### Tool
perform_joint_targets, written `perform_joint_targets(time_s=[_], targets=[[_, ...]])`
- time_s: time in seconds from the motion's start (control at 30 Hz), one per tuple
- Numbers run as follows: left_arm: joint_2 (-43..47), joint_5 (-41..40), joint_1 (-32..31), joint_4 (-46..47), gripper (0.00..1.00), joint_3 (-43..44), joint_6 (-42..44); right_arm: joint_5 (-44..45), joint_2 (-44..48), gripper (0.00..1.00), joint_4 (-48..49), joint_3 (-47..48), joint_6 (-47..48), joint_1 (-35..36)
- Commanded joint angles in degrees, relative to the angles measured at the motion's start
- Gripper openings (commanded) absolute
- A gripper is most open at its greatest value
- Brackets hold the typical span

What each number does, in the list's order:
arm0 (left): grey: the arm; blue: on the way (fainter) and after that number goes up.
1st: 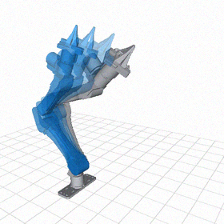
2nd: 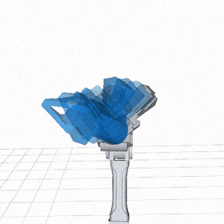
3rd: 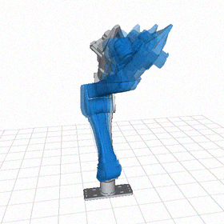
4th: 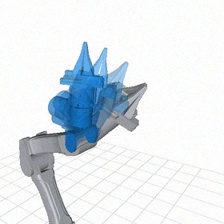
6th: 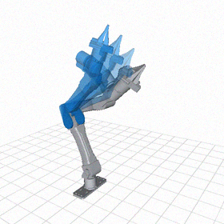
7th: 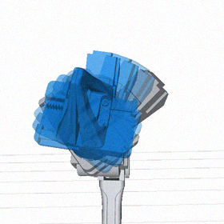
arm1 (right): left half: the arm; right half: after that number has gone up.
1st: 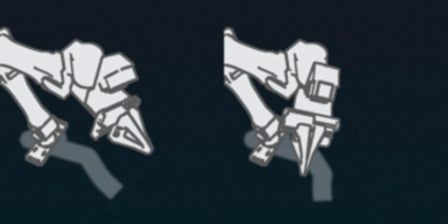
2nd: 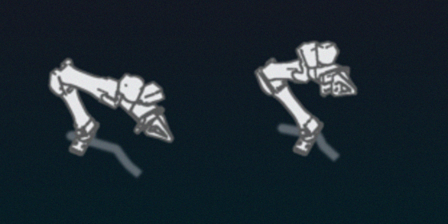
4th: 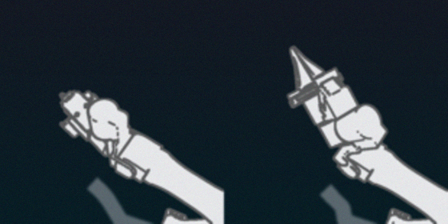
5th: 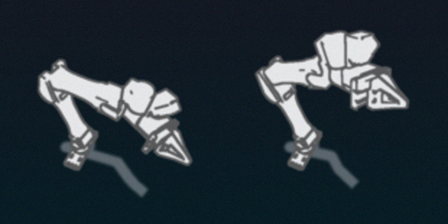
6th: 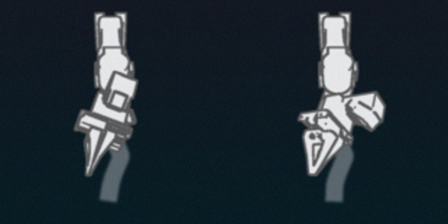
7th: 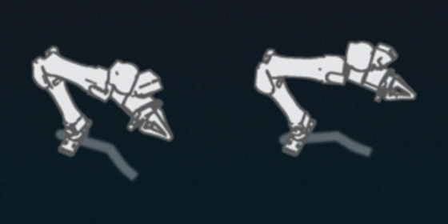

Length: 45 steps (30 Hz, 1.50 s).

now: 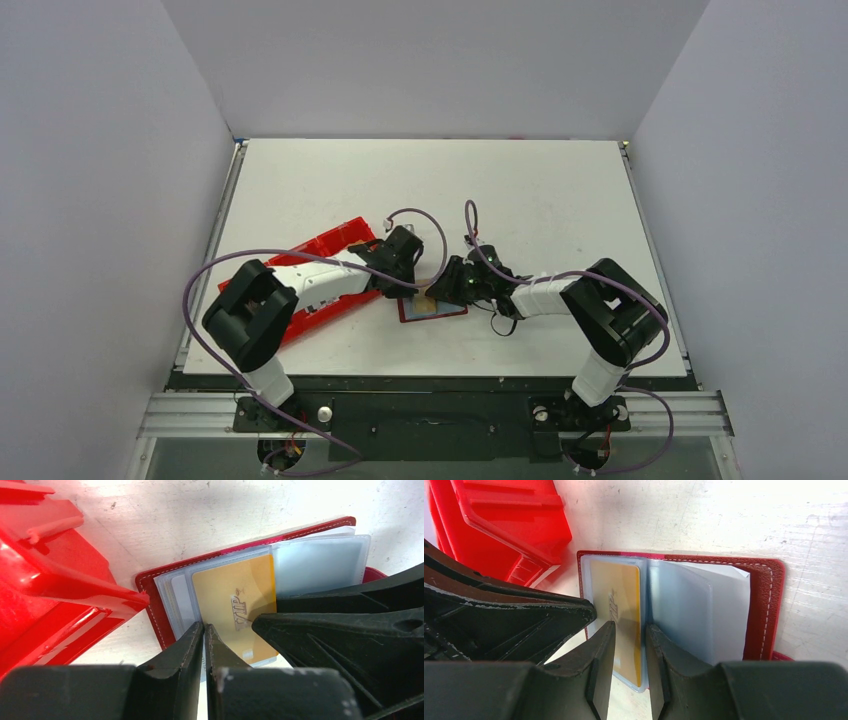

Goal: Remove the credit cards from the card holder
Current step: Remove the credit card from the card holder.

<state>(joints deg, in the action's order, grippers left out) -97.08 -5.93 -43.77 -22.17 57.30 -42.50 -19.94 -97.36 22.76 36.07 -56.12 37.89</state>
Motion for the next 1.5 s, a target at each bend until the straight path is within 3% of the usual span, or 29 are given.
perform_joint_targets(time_s=[0.0,0.57,0.9,1.47], targets=[[-2.9,0.82,-0.68,0.24,0.03,1.13,-1.14,-0.35,-0.1,0.26,1.78,-1.38,0.15,-0.41],[-5.9,-0.65,-0.53,-2.13,0.0,1.11,-2.18,-8.23,-1.53,0.25,15.41,-6.83,-7.35,-5.87],[-5.8,-0.76,-0.53,-2.14,0.0,1.01,-2.33,-10.41,-5.21,0.13,24.8,-8.84,-12.86,-6.66],[-6.19,-0.84,-0.53,-2.35,0.0,1.04,-2.5,-12.37,-9.71,0.16,38.25,-11.84,-20.21,-8.04]])
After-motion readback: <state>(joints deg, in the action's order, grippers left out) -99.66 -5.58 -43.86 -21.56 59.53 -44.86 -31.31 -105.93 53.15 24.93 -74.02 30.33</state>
